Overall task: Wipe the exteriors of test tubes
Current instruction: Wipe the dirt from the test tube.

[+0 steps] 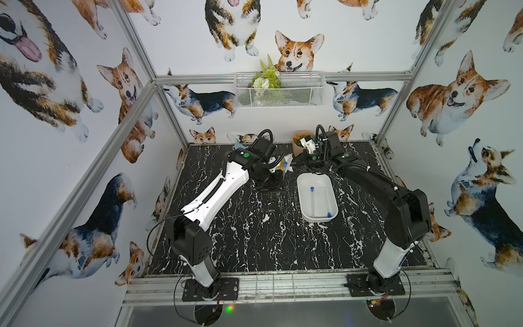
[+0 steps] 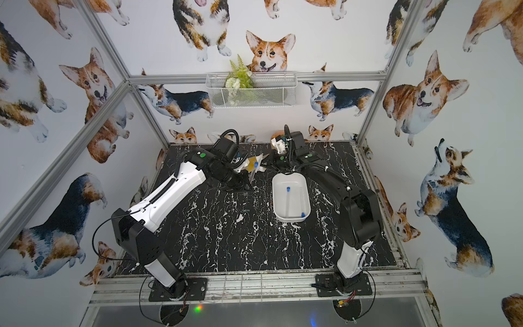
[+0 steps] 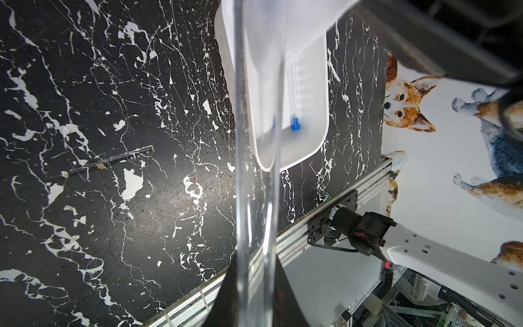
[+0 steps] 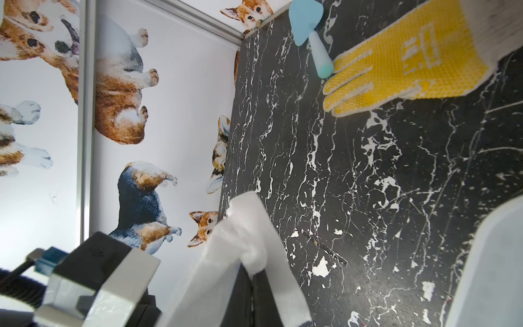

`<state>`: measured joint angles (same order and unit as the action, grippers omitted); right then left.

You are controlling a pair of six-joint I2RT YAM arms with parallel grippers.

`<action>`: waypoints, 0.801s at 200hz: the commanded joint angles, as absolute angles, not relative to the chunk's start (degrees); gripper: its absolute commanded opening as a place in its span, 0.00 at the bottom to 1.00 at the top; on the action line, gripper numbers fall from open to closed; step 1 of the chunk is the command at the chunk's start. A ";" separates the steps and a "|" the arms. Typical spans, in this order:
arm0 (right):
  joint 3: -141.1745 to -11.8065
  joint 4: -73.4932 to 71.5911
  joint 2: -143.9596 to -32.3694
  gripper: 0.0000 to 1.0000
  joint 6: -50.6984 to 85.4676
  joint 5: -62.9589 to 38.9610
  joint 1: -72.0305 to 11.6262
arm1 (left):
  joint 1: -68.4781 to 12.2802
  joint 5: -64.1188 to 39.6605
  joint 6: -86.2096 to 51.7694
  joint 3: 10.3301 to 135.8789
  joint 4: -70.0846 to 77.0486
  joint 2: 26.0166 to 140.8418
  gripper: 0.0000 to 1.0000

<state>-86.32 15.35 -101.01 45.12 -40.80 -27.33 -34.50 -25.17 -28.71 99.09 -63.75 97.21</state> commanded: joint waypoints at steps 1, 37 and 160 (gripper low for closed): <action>-86.80 14.81 -99.69 0.00 44.37 -41.52 -27.46 | -34.52 -26.81 -27.68 99.67 -64.51 97.60 0.09; -87.88 19.45 -98.01 0.00 41.90 -40.79 -28.18 | -34.47 -27.21 -27.28 99.84 -64.34 98.00 0.09; -85.61 27.33 -95.21 0.00 39.80 -38.24 -37.00 | -34.53 -26.19 -27.88 99.34 -63.59 97.42 0.09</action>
<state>-87.68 26.15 -97.65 39.05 -39.09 -36.05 -34.54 -26.59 -28.05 99.50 -64.07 98.08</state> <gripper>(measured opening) 0.050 0.167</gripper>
